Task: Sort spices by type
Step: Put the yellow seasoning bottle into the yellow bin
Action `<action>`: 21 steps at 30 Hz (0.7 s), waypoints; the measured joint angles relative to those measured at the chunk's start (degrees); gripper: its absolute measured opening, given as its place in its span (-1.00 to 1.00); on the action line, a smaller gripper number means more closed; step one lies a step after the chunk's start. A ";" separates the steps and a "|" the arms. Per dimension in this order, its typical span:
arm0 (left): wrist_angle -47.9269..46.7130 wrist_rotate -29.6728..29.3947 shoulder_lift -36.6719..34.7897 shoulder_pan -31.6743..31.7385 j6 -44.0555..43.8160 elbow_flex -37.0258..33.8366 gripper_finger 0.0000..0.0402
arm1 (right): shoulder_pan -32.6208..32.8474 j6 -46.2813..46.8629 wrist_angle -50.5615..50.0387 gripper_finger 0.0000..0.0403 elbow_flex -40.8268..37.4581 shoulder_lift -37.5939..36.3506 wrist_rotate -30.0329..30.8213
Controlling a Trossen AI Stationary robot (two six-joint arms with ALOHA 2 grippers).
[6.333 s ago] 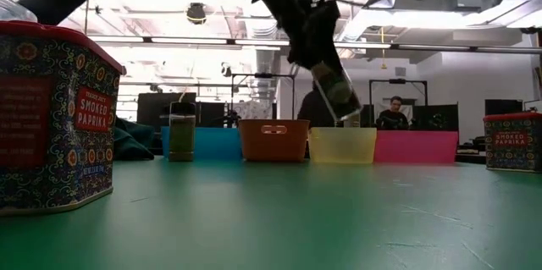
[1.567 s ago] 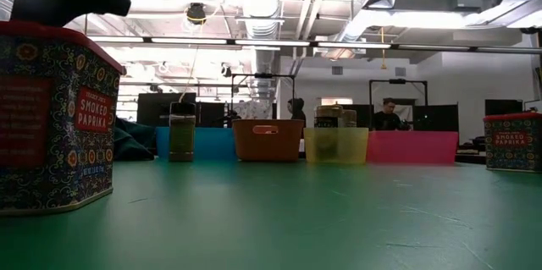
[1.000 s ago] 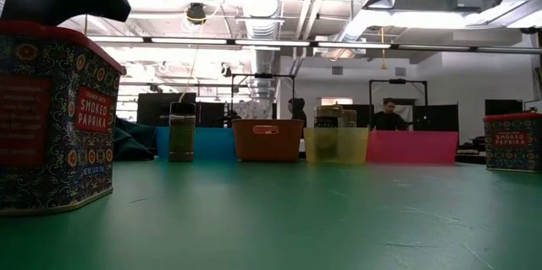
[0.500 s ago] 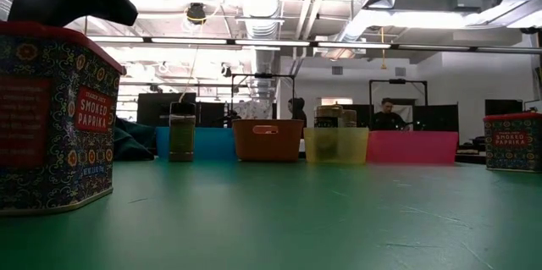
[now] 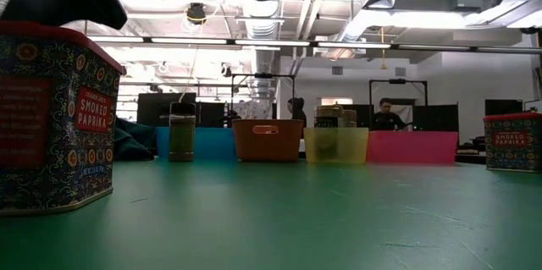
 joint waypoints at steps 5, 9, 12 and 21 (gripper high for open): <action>-2.99 -0.14 0.00 -0.11 1.17 -0.02 0.84 | 0.00 0.12 0.18 0.93 0.00 0.00 -0.01; -3.20 -0.88 0.00 -1.14 3.13 -0.02 0.86 | 0.00 0.11 0.46 0.93 0.00 0.00 -0.02; -3.22 -2.21 0.00 -1.79 3.42 -0.02 0.86 | 0.00 0.11 0.46 0.93 0.00 0.00 -0.02; -3.52 -3.28 0.00 -2.51 4.27 -0.57 0.86 | 0.00 0.12 0.47 0.93 0.00 0.00 -0.02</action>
